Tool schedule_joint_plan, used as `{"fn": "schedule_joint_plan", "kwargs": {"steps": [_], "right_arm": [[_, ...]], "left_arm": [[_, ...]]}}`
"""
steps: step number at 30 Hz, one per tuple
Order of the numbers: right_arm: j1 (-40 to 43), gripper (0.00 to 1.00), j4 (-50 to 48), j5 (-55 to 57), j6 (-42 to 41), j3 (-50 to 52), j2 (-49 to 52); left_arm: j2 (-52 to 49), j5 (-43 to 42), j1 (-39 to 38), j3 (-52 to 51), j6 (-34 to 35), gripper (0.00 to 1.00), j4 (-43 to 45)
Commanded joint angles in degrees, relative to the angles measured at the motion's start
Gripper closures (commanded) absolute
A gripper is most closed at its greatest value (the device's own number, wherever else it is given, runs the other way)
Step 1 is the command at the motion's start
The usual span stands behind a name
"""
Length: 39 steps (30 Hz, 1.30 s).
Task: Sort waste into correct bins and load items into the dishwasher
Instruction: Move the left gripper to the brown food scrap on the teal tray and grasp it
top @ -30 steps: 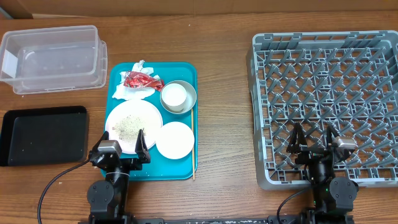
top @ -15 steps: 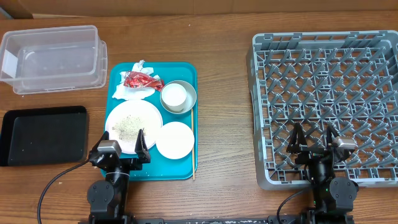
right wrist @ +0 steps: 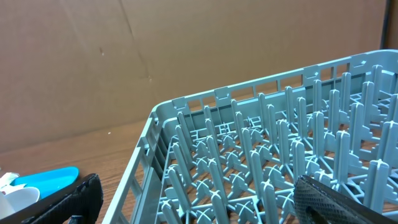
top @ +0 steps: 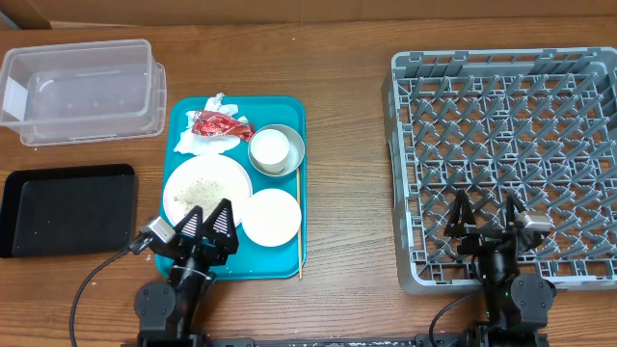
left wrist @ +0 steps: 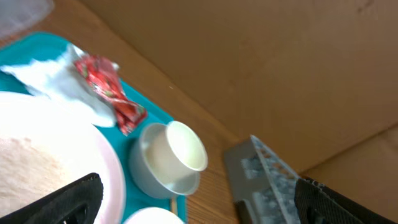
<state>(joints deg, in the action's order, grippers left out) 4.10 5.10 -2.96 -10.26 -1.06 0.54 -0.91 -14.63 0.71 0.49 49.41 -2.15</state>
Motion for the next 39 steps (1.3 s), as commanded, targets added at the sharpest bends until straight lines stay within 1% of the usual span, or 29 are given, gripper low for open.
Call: {"fn": "schedule_joint_plan", "kwargs": {"steps": [1, 3, 5, 8, 10, 11, 12, 13, 17, 20, 21, 23, 25, 26, 29, 31, 34, 36, 39], "right_arm": [[0.15, 0.0, -0.44, 0.35, 0.22, 0.59, -0.37], [0.15, 0.0, -0.44, 0.35, 0.24, 0.59, -0.37], [0.15, 0.0, -0.44, 0.35, 0.24, 0.59, -0.37], [0.15, 0.0, -0.44, 0.35, 0.24, 0.59, -0.37], [0.15, 0.0, -0.44, 0.35, 0.24, 0.59, -0.37], [0.15, 0.0, -0.44, 0.35, 0.24, 0.59, -0.37], [0.15, 0.0, -0.44, 0.35, 0.22, 0.59, -0.37], [0.15, 0.0, -0.44, 0.35, 0.24, 0.59, -0.37], [0.15, 0.0, -0.44, 0.35, 0.24, 0.59, -0.37], [0.15, 0.0, -0.44, 0.35, 0.24, 0.59, -0.37], [0.15, 0.0, -0.44, 0.35, 0.22, 0.59, -0.37], [0.15, 0.0, -0.44, 0.35, 0.24, 0.59, -0.37], [0.15, 0.0, -0.44, 0.35, 0.24, 0.59, -0.37], [0.15, 0.0, -0.44, 0.35, 0.24, 0.59, -0.37], [0.15, 0.0, -0.44, 0.35, 0.24, 0.59, -0.37], [0.15, 0.0, -0.44, 0.35, 0.24, 0.59, -0.37], [0.15, 0.0, -0.44, 0.35, 0.24, 0.59, -0.37], [0.15, 0.0, -0.44, 0.35, 0.24, 0.59, -0.37], [0.15, 0.0, -0.44, 0.35, 0.24, 0.59, -0.37]], "left_arm": [[0.66, -7.45, -0.35, 0.85, 4.96, 0.0, 1.95], [0.66, -7.87, -0.35, 2.21, 3.43, 0.0, 1.73], [0.61, -6.1, -0.35, 5.31, 1.49, 0.0, -3.15], [-0.87, 3.34, -0.35, 14.16, 1.11, 0.0, -20.72], [-3.34, 8.31, -0.35, 19.98, 0.28, 0.0, -29.33], [-4.92, 10.01, -0.35, 22.77, -0.7, 0.0, -32.2], [-7.54, 11.06, -0.35, 26.8, -3.13, 0.0, -34.99], [-10.1, 10.56, -0.35, 30.32, -5.84, 0.0, -35.93], [-13.07, 0.9, -0.37, 34.77, -6.51, 0.0, -37.42], [-13.66, 1.07, -0.37, 34.82, -6.73, 0.0, -37.46], [-14.08, 1.18, -0.37, 34.82, -5.77, 0.0, -38.1], [-15.28, 3.32, -0.35, 34.95, -0.87, 0.0, -40.61], [-17.0, 7.63, -0.35, 35.69, 5.73, 0.0, -45.22], [-19.02, 11.39, -0.35, 36.85, 10.67, 0.0, -50.07], [-24.98, 17.22, -0.35, 39.74, 13.33, 0.0, -57.42], [-29.75, 19.78, -0.35, 41.07, 15.23, 0.0, -59.39], [-35.15, 18.36, -0.35, 41.2, 17.09, 0.0, -57.75], [-38.71, 16.04, -0.35, 41.18, 19.91, 0.0, -56.26], [-43.23, 13.0, -0.37, 41.16, 18.67, 0.0, -57.64]]}}
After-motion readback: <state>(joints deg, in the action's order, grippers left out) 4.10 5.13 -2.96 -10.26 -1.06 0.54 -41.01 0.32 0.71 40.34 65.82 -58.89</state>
